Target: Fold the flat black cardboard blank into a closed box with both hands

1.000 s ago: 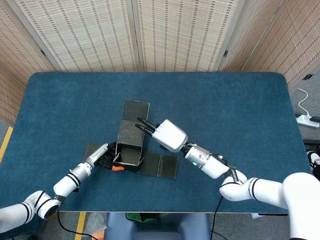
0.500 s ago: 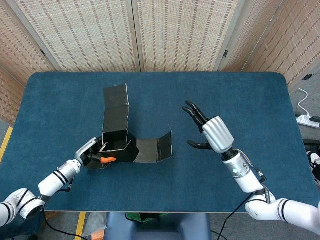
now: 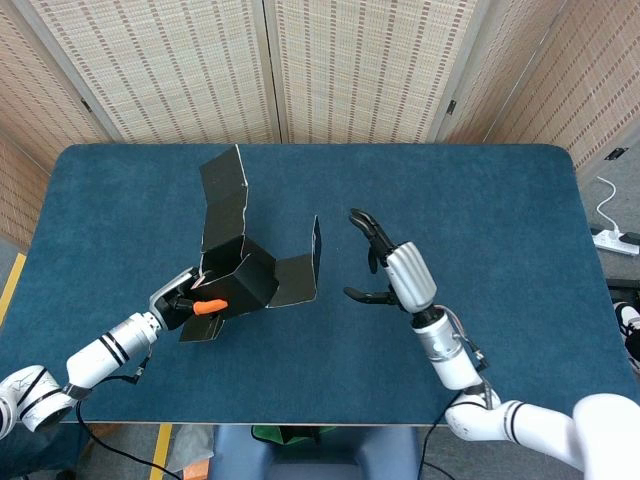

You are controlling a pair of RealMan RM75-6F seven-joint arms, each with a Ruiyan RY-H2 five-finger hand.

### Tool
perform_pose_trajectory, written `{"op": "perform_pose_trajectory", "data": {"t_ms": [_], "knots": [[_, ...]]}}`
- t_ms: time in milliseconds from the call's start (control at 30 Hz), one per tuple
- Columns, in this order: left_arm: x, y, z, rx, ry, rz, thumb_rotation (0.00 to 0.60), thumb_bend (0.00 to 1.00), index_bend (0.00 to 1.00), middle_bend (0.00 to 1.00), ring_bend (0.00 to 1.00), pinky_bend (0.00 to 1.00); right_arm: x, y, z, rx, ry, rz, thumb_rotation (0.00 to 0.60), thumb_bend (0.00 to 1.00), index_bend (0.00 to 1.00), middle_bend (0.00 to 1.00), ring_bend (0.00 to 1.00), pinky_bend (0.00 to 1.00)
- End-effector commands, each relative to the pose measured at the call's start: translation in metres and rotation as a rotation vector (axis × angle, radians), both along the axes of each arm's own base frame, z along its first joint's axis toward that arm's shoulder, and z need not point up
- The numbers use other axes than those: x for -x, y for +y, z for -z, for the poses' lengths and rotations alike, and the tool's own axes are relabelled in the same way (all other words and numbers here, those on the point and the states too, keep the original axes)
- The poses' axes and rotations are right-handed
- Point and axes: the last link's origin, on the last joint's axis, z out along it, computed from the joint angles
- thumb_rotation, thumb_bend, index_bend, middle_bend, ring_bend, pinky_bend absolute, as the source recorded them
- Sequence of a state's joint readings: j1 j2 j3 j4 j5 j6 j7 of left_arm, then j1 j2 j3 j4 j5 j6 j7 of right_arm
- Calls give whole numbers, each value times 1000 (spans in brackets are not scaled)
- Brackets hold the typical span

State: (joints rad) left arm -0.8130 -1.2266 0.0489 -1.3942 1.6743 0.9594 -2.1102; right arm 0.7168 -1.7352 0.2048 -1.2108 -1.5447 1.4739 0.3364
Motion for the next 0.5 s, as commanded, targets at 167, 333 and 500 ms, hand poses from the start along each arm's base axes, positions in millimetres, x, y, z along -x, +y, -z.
{"op": "perform_pose_trajectory", "data": {"t_ms": [167,333,500], "knots": [[0,-2,2,7,36,32,600,184,282,288,613,751,-58,-17,20,153,-51,-80,600,0,0,15,681,1000],[1,-1,4,-12,72,56,600,186,280,284,611,750,-82,-21,20,196,-51,-135,600,0,0,15,680,1000],[0,-2,5,-36,108,79,600,186,281,282,611,750,-100,-20,19,219,-23,-202,600,0,0,14,680,1000]]}}
